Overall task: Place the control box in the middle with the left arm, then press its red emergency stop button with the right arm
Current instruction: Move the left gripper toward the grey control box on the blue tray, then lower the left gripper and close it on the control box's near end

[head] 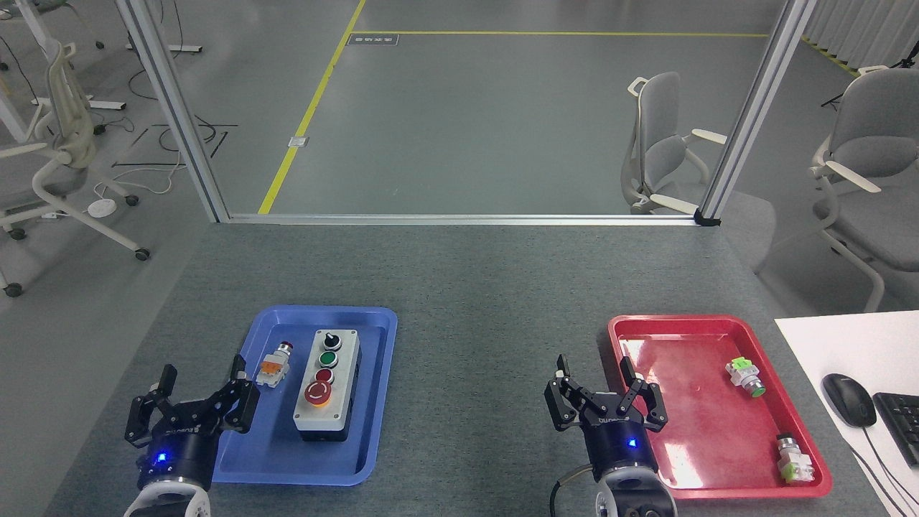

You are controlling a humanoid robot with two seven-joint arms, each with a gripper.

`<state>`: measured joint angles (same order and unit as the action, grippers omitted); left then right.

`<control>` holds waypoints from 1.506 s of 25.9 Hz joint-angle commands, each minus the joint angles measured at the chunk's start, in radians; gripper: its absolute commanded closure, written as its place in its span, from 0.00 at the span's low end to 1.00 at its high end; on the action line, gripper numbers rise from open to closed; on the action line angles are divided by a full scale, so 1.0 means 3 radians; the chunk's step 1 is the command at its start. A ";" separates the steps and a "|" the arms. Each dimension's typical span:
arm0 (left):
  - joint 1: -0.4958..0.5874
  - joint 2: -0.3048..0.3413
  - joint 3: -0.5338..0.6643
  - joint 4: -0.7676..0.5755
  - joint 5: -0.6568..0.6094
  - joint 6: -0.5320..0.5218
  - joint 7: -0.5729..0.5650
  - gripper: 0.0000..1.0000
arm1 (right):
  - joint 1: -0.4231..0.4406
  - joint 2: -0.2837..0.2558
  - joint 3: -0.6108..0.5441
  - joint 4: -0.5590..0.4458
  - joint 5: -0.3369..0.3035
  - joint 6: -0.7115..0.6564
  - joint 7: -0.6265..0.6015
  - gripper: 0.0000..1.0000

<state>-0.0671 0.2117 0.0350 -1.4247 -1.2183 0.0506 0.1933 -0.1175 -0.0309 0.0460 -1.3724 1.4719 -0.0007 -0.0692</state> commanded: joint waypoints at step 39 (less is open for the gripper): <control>0.0300 -0.0624 -0.0567 0.0449 -0.0812 -0.0015 0.0112 0.01 | 0.0003 0.0042 0.0000 0.0029 0.0074 0.0084 0.0006 0.01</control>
<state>0.0483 0.0371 -0.1353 -1.3068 -1.4587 0.0417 0.2334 -0.1170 -0.0224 0.0460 -1.3638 1.4923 0.0171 -0.0676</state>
